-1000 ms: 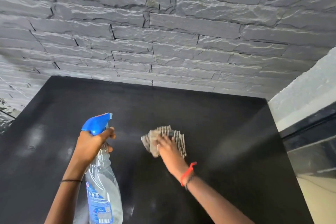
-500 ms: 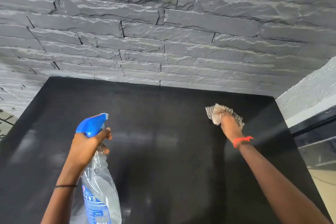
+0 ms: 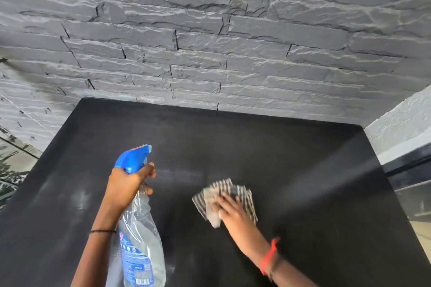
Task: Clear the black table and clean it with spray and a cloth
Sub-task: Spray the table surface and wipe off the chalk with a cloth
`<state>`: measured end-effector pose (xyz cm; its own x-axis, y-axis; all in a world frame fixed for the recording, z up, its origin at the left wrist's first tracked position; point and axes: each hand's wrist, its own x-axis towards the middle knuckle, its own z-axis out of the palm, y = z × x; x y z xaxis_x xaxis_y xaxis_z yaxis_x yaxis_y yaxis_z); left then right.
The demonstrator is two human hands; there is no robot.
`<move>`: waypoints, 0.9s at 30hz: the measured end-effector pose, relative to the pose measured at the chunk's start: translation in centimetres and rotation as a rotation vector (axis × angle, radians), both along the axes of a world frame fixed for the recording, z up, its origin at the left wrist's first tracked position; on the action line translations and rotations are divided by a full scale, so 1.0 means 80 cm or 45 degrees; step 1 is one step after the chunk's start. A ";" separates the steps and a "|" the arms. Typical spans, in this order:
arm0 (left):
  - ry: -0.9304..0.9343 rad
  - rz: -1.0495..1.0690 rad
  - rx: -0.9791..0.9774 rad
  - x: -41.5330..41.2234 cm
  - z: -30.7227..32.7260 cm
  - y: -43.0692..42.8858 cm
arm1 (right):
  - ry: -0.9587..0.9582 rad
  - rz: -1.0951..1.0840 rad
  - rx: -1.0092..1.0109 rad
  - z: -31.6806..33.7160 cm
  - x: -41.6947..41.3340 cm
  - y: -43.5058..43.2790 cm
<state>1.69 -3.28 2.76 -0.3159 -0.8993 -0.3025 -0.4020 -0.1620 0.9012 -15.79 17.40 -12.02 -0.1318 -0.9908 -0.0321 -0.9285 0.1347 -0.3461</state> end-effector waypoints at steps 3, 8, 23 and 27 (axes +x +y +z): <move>0.010 0.001 0.004 0.001 0.005 0.004 | -0.068 -0.109 -0.147 -0.005 -0.019 0.096; -0.001 -0.005 -0.004 0.003 0.010 0.023 | -0.169 -0.494 -0.106 0.014 -0.111 0.081; 0.034 0.000 -0.021 0.018 0.028 0.102 | 0.061 0.120 -0.083 -0.023 0.111 0.163; 0.049 0.007 -0.040 0.032 0.032 0.127 | 0.046 -0.063 -0.219 -0.020 0.018 0.215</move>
<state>4.29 6.87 5.33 -0.3220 -0.9097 -0.2621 -0.3664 -0.1355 0.9205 -14.35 34.62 -13.61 -0.1788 -0.9735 0.1426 -0.9343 0.1226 -0.3346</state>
